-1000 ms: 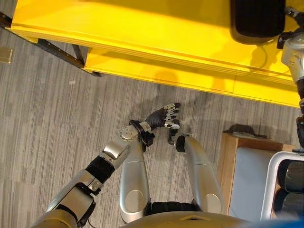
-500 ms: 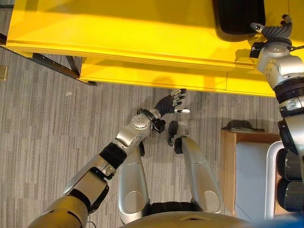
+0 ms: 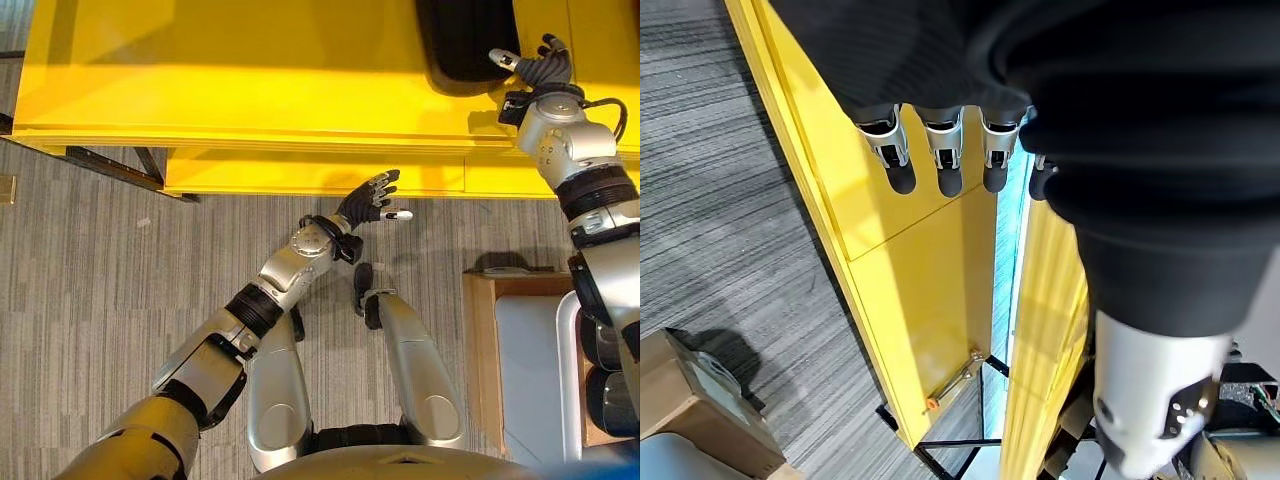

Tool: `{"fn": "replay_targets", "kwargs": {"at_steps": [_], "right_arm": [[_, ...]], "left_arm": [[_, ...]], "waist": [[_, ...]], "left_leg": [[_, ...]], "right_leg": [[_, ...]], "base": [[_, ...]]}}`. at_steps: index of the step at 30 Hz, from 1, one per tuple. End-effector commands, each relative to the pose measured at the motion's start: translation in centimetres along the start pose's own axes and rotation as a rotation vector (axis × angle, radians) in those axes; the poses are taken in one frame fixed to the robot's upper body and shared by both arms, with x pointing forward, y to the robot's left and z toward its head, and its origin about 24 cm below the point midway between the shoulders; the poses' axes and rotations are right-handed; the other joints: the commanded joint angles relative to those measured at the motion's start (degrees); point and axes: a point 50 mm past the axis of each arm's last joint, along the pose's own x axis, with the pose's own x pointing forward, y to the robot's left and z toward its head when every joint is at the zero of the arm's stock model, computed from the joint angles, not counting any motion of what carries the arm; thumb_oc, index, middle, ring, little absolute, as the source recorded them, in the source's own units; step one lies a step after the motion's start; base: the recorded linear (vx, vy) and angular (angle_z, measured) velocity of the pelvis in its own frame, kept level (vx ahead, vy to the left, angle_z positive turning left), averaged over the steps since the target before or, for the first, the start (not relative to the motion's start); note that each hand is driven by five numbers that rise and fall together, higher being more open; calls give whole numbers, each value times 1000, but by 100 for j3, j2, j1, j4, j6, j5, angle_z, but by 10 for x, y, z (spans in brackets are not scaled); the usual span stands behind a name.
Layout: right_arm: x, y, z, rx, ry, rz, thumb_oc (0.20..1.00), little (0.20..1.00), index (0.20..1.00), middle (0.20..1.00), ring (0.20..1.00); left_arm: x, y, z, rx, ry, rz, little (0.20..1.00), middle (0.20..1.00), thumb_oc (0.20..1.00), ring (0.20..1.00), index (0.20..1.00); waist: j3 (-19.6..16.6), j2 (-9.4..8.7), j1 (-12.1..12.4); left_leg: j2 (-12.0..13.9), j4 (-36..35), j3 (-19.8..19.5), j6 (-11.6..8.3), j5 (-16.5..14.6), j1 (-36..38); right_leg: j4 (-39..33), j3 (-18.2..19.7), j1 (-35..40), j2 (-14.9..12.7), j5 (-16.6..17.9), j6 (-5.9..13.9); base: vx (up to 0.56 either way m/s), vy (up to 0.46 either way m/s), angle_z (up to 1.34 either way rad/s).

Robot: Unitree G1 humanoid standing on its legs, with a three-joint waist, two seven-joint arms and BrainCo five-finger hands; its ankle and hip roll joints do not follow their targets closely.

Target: Move parts from the plastic box to the shelf.

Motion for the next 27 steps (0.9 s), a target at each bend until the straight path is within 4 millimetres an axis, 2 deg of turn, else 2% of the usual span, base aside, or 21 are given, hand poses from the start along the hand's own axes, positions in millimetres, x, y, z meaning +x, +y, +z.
{"fn": "replay_targets", "kwargs": {"at_steps": [1, 2, 14, 27], "right_arm": [[-2, 0, 4, 22, -53, 23, 1000, 1000, 1000, 1000, 1000], [-2, 2, 3, 4, -57, 38, 1000, 1000, 1000, 1000, 1000], [-9, 27, 2, -78, -74, 168, 1000, 1000, 1000, 1000, 1000], [-19, 52, -16, 147, 17, 287, 1000, 1000, 1000, 1000, 1000]], "left_arm": [[5, -15, 5, -49, -51, -21, 1000, 1000, 1000, 1000, 1000], [6, -16, 5, -50, -50, -23, 1000, 1000, 1000, 1000, 1000], [11, -17, 11, -48, -61, -22, 1000, 1000, 1000, 1000, 1000], [14, -19, 12, -60, -69, -24, 1000, 1000, 1000, 1000, 1000]], "waist": [[-228, 70, 115], [-243, 57, 99], [-225, 46, 76], [-225, 79, 45]], "left_leg": [[386, -1164, -248, -137, 945, 254], [338, -1121, -275, -166, 811, 311], [338, -1153, -251, -167, 859, 356], [354, -1187, -228, -166, 900, 407]], "right_leg": [[1121, 164, 49, 5, -853, 228], [1152, 203, 117, -28, -986, 266], [1098, 203, 163, -33, -956, 247], [1099, 224, 195, -41, -955, 231]], "base": [[2, 32, 0], [77, 35, 0], [6, 2, 0], [0, 2, 0]]}}
